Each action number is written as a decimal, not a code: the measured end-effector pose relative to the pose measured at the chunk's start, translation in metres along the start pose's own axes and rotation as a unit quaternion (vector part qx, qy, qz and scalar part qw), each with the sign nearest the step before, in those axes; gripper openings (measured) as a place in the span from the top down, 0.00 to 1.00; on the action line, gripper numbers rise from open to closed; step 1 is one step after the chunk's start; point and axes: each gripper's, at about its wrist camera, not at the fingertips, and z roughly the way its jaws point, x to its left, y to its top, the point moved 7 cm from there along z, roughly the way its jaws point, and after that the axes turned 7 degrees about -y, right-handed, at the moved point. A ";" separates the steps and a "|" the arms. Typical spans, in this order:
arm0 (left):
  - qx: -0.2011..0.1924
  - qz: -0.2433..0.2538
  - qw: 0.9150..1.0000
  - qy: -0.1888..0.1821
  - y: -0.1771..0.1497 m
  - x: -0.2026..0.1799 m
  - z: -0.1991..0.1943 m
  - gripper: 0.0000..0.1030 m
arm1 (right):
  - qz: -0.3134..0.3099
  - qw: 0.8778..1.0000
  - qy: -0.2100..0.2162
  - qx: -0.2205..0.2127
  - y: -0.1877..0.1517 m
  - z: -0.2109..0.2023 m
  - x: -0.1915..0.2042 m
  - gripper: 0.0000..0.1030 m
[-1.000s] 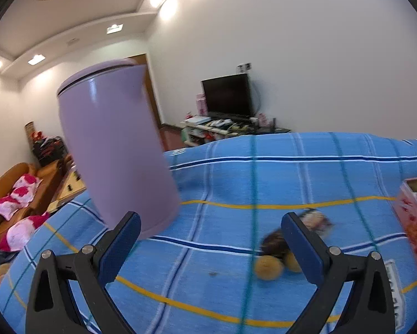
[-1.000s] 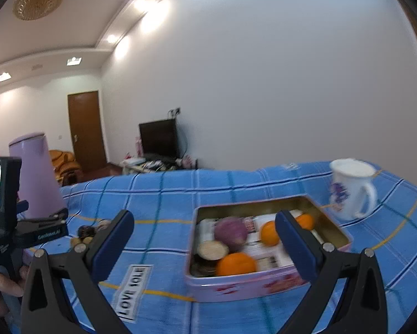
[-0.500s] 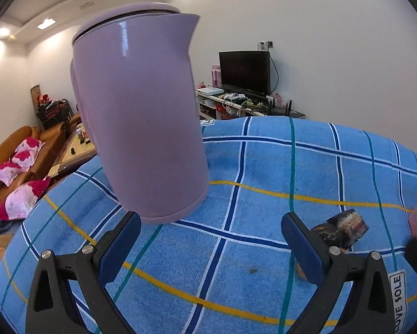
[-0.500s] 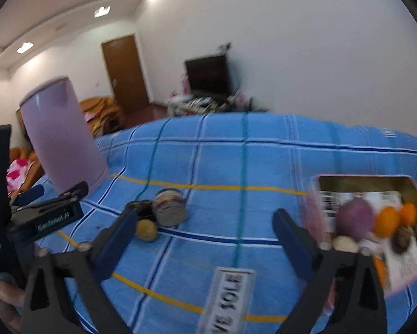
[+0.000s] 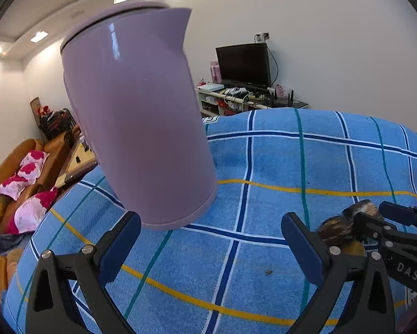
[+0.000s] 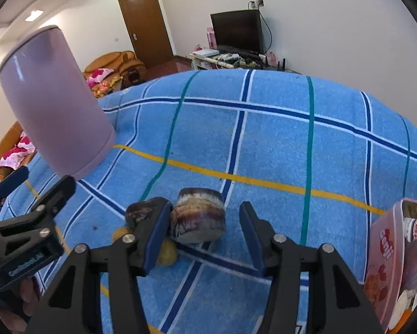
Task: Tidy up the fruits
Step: 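Grasp the cut brown-skinned tuber piece with the right tool while the left approaches the dark fruit, then grasp the dark brown round fruit with the left tool while the right holds the piece, then lift the tuber piece with the right tool while the left lifts the dark fruit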
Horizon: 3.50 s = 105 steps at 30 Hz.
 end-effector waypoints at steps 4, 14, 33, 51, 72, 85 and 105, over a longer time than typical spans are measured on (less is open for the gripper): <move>0.009 -0.009 1.000 -0.008 -0.001 0.001 0.002 0.01 | 0.012 1.000 0.007 0.023 -0.002 0.017 -0.004 0.48; 0.005 -0.008 0.999 -0.031 -0.002 -0.007 0.005 0.01 | 0.012 1.000 -0.003 0.013 -0.005 0.010 -0.003 0.58; 0.010 -0.004 0.988 -0.156 0.001 -0.068 0.001 0.01 | 0.068 0.988 -0.028 -0.133 -0.030 -0.082 -0.034 0.58; 0.140 -0.027 0.974 -0.174 -0.012 -0.104 0.053 0.06 | 0.087 0.989 -0.003 -0.121 -0.027 -0.075 -0.046 0.58; -0.083 -0.024 0.966 -0.245 0.026 -0.074 -0.038 0.56 | 0.050 0.981 -0.032 -0.183 -0.024 -0.094 -0.034 0.58; -0.146 0.003 0.980 -0.132 0.018 -0.071 -0.062 0.56 | 0.032 0.972 -0.070 -0.221 -0.024 -0.107 -0.034 0.58; -0.131 -0.010 0.985 -0.108 -0.005 -0.066 -0.077 0.56 | 0.010 0.967 -0.086 -0.238 -0.044 -0.134 -0.026 0.58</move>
